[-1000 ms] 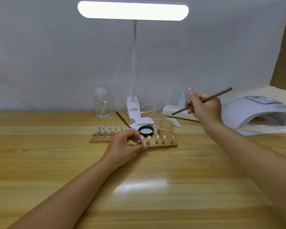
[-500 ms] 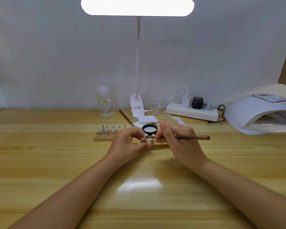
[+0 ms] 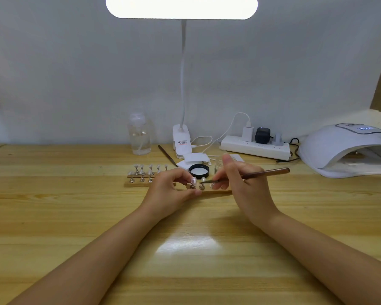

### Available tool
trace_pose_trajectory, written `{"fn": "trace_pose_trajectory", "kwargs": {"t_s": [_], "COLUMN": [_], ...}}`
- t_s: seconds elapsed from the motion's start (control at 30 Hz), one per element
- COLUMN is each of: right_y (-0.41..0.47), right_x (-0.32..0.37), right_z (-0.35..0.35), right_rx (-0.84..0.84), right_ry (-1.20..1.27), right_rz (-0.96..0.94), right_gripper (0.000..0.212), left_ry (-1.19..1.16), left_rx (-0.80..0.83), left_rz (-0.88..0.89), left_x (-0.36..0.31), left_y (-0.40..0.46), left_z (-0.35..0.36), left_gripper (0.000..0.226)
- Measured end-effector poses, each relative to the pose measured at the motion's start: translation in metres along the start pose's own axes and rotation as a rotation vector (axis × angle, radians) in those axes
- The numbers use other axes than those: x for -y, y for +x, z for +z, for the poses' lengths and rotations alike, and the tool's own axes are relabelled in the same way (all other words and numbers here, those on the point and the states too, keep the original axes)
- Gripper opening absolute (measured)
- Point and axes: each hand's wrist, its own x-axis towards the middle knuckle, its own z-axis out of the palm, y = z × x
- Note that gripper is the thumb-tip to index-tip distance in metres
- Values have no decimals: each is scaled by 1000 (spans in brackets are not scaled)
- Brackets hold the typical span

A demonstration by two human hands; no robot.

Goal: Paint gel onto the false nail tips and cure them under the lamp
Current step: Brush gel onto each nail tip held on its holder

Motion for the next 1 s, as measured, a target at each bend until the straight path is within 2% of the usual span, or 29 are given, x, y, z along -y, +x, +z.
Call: {"fn": "trace_pose_trajectory", "kwargs": {"t_s": [0.17, 0.3, 0.43, 0.57, 0.8, 0.9, 1.0], "right_y": [-1, -1, -1, -1, 4, 2, 2], "right_x": [-2, -2, -3, -3, -3, -5, -6], "right_z": [-4, -4, -5, -5, -18, -18, -18], "right_rx": [-30, -38, -15, 1, -58, -27, -51], "right_ry": [-98, -40, -120, -66, -154, -222, -169], "right_rz": [-9, -7, -72, -16, -126, -109, -103], "right_gripper": [41, 46, 41, 44, 40, 42, 47], "left_ry": [9, 20, 16, 15, 10, 12, 8], "left_rx": [3, 7, 4, -1, 8, 3, -2], "left_rz": [-10, -15, -13, -15, -24, -31, -40], "left_x": [1, 1, 2, 3, 3, 3, 3], "left_y": [0, 0, 1, 1, 1, 1, 1], "left_z": [0, 0, 0, 0, -1, 0, -1], "left_gripper": [27, 25, 26, 26, 25, 27, 27]}}
